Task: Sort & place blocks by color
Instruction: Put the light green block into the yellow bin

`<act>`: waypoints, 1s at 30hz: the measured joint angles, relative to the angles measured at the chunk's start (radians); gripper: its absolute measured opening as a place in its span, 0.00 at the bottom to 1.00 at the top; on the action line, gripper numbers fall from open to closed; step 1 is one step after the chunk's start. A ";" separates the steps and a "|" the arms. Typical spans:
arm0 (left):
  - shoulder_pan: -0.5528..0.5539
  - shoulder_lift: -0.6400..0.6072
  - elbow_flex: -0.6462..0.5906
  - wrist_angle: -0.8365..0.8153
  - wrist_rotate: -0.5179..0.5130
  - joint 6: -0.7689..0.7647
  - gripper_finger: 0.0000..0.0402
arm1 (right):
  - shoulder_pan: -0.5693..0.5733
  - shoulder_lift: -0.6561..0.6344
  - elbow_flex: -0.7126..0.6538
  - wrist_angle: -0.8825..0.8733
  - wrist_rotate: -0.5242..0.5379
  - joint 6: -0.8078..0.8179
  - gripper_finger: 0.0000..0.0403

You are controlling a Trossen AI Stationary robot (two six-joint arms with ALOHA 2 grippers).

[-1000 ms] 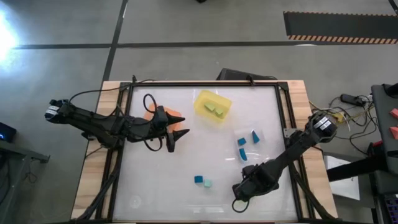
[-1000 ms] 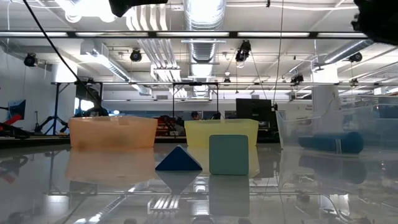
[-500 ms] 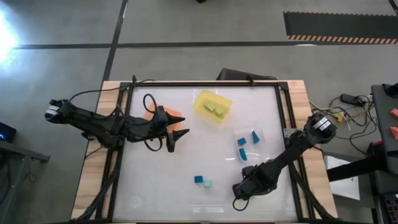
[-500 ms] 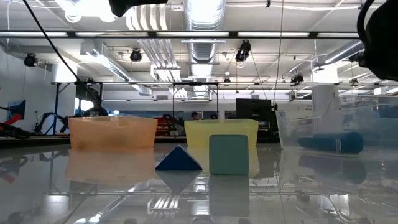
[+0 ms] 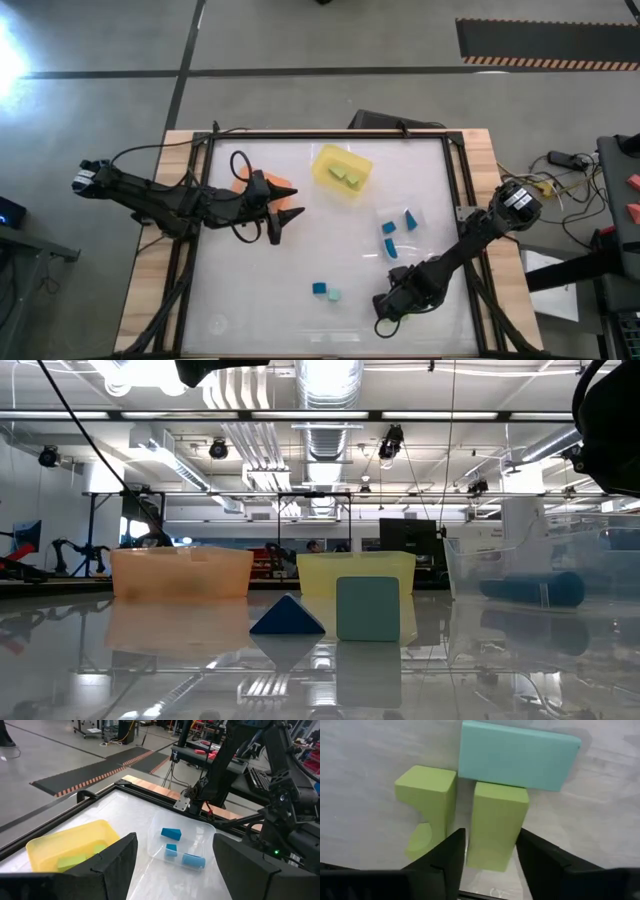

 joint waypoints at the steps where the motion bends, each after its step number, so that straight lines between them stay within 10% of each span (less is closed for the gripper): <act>1: 0.000 0.000 0.000 0.000 0.000 0.000 0.61 | 0.000 0.000 0.000 0.000 0.004 0.000 0.38; 30: 0.000 0.000 0.000 0.001 0.001 0.025 0.61 | 0.023 -0.220 -0.001 -0.046 -0.002 0.026 0.30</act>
